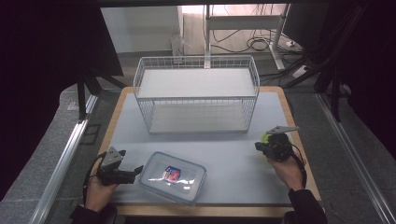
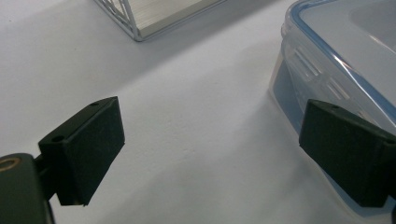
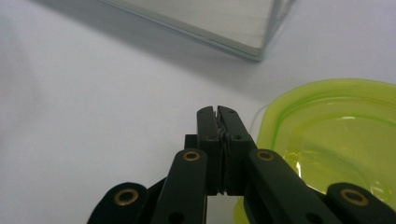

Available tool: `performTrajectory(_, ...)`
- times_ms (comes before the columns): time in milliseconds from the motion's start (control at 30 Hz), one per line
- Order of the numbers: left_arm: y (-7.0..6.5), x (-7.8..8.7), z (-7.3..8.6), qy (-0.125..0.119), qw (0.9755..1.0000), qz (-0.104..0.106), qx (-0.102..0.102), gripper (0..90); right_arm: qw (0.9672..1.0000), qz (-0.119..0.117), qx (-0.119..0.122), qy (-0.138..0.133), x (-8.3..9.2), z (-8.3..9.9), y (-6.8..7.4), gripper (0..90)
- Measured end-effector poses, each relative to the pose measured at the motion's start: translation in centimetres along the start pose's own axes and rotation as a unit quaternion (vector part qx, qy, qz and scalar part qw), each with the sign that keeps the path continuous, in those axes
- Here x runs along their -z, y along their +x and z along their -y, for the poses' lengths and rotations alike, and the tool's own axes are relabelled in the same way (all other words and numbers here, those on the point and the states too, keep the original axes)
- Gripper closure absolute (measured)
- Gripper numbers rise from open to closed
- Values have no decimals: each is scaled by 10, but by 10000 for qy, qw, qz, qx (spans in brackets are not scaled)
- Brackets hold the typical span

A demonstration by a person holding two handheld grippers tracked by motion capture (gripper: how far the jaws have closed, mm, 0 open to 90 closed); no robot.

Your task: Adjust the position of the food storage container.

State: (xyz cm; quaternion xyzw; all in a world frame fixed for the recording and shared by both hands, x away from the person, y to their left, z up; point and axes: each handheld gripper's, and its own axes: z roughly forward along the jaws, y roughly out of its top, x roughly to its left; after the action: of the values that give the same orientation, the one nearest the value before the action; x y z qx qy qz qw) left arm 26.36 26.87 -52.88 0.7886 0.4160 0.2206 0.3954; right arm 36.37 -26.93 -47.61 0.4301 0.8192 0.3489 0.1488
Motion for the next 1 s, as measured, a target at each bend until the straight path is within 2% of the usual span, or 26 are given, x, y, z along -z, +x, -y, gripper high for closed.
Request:
performTrajectory(100,0,0,0,16,10000,-4,-5,68,9999,41,-108,-32,3,2,-5,884)
performTrajectory(200,0,0,0,39,10000,-1,8,68,9999,37,-85,-70,6,2,-4,871)
performTrajectory(400,2,6,1,136,9997,-12,207,80,9997,-94,82,-199,12,1,14,834)
performTrajectory(467,2,10,1,230,9996,-38,166,79,9995,-157,164,-209,13,3,23,821)
performTrajectory(533,1,14,3,239,9996,56,128,87,9993,-236,227,-207,14,5,31,810)
performTrajectory(667,-3,20,7,320,9989,285,207,201,9980,-413,428,-204,17,11,49,795)
performTrajectory(800,-11,22,7,406,9971,622,148,404,9964,-540,617,-223,20,15,65,818)
performTrajectory(867,-15,22,7,483,9968,623,118,495,9959,-596,657,-201,19,18,71,840)
performTrajectory(933,-17,21,7,584,9962,631,111,621,9952,-724,647,-144,17,21,79,855)
performTrajectory(1000,-18,20,7,649,9945,816,102,715,9937,-863,716,-74,13,24,88,863)
